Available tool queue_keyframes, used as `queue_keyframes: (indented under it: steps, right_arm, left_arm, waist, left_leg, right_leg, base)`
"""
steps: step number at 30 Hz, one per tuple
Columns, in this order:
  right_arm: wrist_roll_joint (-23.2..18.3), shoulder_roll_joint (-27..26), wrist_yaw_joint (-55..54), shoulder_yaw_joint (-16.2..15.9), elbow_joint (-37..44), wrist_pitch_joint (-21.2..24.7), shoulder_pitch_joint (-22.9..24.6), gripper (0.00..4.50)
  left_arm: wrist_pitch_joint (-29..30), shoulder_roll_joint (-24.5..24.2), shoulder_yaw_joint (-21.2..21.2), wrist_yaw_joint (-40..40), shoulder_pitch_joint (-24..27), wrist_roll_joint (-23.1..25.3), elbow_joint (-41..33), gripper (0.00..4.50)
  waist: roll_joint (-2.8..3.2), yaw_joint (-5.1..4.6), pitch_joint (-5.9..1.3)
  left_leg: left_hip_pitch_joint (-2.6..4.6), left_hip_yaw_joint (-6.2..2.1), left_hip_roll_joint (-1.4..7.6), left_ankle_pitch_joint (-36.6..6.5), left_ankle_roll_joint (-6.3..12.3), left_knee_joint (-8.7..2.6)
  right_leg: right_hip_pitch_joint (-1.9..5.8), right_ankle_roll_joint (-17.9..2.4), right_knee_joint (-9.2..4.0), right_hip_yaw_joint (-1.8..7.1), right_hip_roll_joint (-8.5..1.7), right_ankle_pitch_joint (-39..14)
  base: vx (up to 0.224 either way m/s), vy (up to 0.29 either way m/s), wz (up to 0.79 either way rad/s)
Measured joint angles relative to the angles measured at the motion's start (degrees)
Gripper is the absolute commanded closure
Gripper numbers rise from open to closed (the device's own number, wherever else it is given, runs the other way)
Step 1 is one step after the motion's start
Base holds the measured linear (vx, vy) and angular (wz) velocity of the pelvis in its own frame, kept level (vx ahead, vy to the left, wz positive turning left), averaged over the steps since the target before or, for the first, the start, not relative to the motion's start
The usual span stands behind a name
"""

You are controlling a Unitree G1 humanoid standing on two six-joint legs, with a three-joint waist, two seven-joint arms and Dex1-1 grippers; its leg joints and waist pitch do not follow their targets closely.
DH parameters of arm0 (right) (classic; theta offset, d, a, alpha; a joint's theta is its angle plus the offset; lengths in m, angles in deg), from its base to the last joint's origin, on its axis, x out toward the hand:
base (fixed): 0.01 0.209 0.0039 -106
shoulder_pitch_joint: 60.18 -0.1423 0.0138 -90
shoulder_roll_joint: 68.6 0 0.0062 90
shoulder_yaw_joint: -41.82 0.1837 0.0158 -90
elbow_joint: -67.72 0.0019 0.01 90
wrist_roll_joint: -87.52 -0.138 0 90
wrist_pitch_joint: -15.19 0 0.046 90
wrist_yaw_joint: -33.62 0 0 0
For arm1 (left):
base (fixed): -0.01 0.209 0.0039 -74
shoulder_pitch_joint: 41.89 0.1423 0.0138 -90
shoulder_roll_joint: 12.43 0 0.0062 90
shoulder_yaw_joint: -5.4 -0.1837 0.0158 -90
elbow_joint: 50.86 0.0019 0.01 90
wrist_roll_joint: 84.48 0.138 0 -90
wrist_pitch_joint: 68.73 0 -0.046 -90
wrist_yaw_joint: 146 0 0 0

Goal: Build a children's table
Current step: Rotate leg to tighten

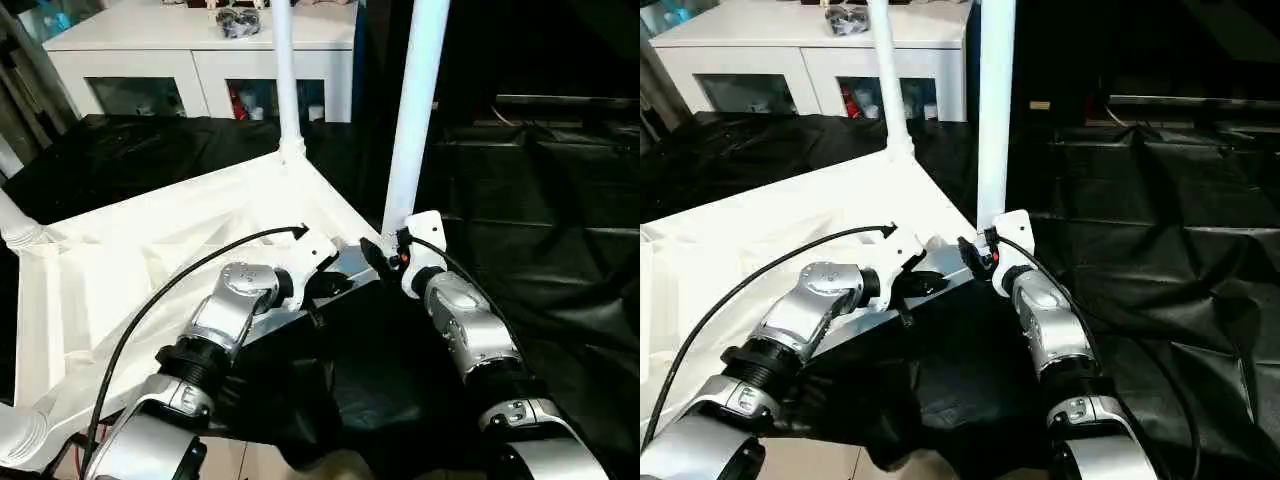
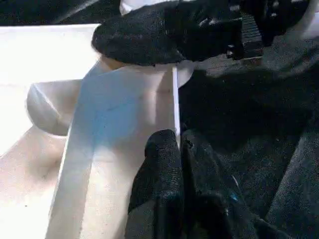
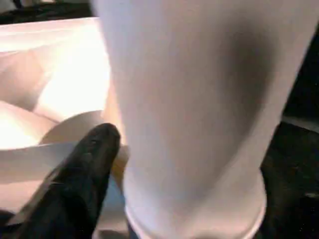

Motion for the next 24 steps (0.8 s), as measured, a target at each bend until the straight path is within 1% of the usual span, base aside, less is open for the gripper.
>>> queue_keyframes:
  steps: [1,3,5,7,8,10,13,15,16,18,22,23,24]
  right_arm:
    - [-0.05,0.31,1.44,-0.16,-0.22,-0.51,0.0,0.36]
    - [-0.53,2.44,7.66,-1.58,-0.37,-1.05,0.0,0.36]
    - [-1.04,4.55,13.82,-2.91,-0.11,-1.26,0.13,0.36]
    - [-1.14,6.84,19.92,-4.93,0.99,-1.4,0.75,0.36]
    - [-1.17,8.95,24.36,-6.51,2.4,-1.56,1.56,0.36]
    - [-1.29,10.06,28.48,-7.15,3.15,-1.92,2.11,0.36]
    - [-3.2,11.82,35.24,-8.37,5.46,-1.4,3.55,0.36]
    - [-3.86,12.52,37.64,-8.77,6.77,-0.86,4.24,0.36]
    - [-4.53,13.78,40.47,-9.79,8.49,-0.56,5.05,0.36]
    - [-5.06,14.91,43.59,-10.75,10.35,-0.25,5.93,0.36]
    - [-5.48,15.89,46.75,-11.93,12.04,0.63,6.69,0.82]
    - [-5.48,15.99,47.19,-12.03,12.21,0.8,6.73,0.82]
    - [-5.47,16.07,47.71,-12.05,12.69,1.05,6.92,1.07]
  left_arm:
    - [-0.12,-0.6,-0.23,-0.8,0.03,-0.01,-0.3,4.5]
    - [-1.01,-2.25,-0.57,-3.86,0.85,-0.26,-1.54,4.5]
    - [-2.29,-3.46,-0.69,-6.81,1.39,-0.72,-2.04,4.5]
    - [-3.16,-5.01,-0.82,-9.54,1.68,-0.8,-2.33,4.5]
    - [-4.43,-6.09,-1.36,-11.5,1.91,-0.9,-2.5,4.5]
    - [-5.39,-7.07,-1.61,-13.28,2.37,-1.21,-2.82,4.5]
    - [-6.22,-9.03,-2.22,-17.04,3.46,-2.54,-4.05,4.5]
    - [-6.14,-9.59,-2.34,-18.44,3.84,-2.9,-4.69,4.5]
    - [-5.89,-10.33,-2.52,-20.28,4.47,-3.33,-5.87,4.5]
    - [-5.89,-11.06,-2.59,-22.28,5.15,-4.03,-6.66,4.5]
    - [-6.12,-12.36,-3.17,-25.19,5.38,-4.23,-7.29,4.5]
    - [-6.22,-12.61,-3.37,-25.53,5.38,-4.32,-7.37,4.5]
    - [-6.23,-12.81,-3.49,-25.8,5.48,-4.47,-7.59,4.5]
  waist:
    - [0.0,-0.13,0.0]
    - [0.03,-0.17,0.02]
    - [0.05,0.05,0.03]
    - [0.06,0.38,0.03]
    - [0.07,0.6,0.04]
    - [0.06,0.75,0.04]
    - [0.06,0.84,0.04]
    - [0.06,0.97,0.04]
    - [0.04,1.07,0.05]
    - [0.03,1.13,0.06]
    - [0.03,1.36,0.06]
    - [0.03,1.43,0.06]
    - [0.03,1.54,0.06]
  left_leg:
    - [-0.04,0.0,0.0,0.0,0.0,-0.03]
    - [-0.12,0.01,0.0,0.0,0.0,-0.07]
    - [-0.21,0.02,0.02,0.0,0.0,-0.08]
    - [-0.24,0.02,0.02,0.0,0.0,-0.07]
    - [-0.24,0.03,0.01,0.0,0.0,-0.06]
    - [-0.24,0.03,0.02,0.0,0.01,-0.03]
    - [-0.23,0.06,0.02,0.0,0.01,-0.02]
    - [-0.23,0.07,0.02,0.0,0.01,-0.01]
    - [-0.22,0.07,0.02,0.0,0.01,-0.02]
    - [-0.24,0.07,0.02,0.0,0.01,-0.03]
    - [-0.22,0.07,0.02,0.0,0.01,-0.04]
    - [-0.21,0.07,0.02,0.0,0.01,-0.03]
    - [-0.21,0.07,0.02,0.0,0.01,-0.03]
  right_leg:
    - [-0.04,0.0,0.0,0.0,0.0,0.0]
    - [-0.09,0.01,-0.01,-0.03,0.0,-0.01]
    - [-0.12,0.0,-0.02,-0.1,0.01,-0.02]
    - [-0.13,0.0,-0.02,-0.11,0.01,-0.02]
    - [-0.12,0.0,-0.04,-0.11,0.0,-0.02]
    - [-0.11,-0.01,-0.02,-0.1,0.0,-0.02]
    - [-0.11,-0.01,0.0,-0.07,-0.01,-0.02]
    - [-0.11,-0.01,0.0,-0.05,-0.01,-0.02]
    - [-0.11,-0.01,-0.02,-0.05,-0.02,-0.02]
    - [-0.12,-0.01,-0.03,-0.06,-0.01,-0.03]
    - [-0.12,-0.01,-0.01,-0.06,-0.01,-0.03]
    - [-0.12,-0.01,0.0,-0.05,-0.01,-0.03]
    - [-0.12,-0.01,0.0,-0.05,-0.01,-0.03]
  base:
    - [0.0,0.0,0.0]
    - [0.0,0.0,0.0]
    - [0.0,0.0,0.0]
    - [0.0,0.0,0.0]
    - [0.0,0.0,0.0]
    - [0.0,0.0,0.0]
    - [0.0,0.0,0.0]
    - [0.0,0.0,0.0]
    - [0.0,0.0,0.0]
    - [0.0,0.0,0.0]
    - [0.0,0.0,0.0]
    - [0.0,0.0,0.0]
    - [0.0,0.0,0.0]
